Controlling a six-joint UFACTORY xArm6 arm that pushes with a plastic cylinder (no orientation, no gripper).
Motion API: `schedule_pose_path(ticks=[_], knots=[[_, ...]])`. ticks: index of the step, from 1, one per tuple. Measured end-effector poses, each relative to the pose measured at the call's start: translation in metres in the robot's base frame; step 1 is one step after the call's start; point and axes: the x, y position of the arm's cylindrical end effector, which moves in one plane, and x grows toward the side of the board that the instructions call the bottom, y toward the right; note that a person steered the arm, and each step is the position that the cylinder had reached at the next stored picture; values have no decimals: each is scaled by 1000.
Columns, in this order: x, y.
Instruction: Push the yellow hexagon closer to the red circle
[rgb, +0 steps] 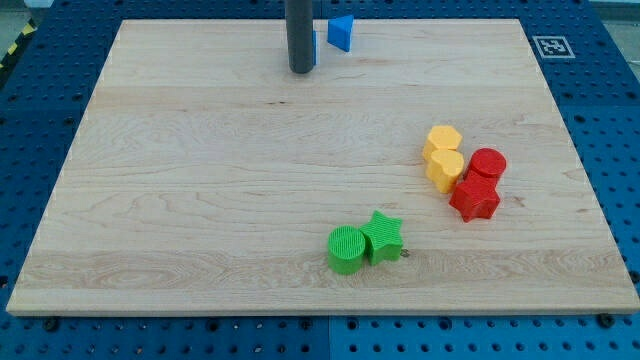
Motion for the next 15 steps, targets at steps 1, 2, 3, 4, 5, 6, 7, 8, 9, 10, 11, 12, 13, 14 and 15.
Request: schedule_pose_path(ticks=[1,2,3,4,5,6,7,8,9,10,11,12,13,14,15], knots=[[-18,0],[-28,0],[-12,0],[32,7],[49,53],[53,127],[82,201],[120,244],[163,241],[171,236],[171,236],[162,232],[127,231],[103,192],[103,114]])
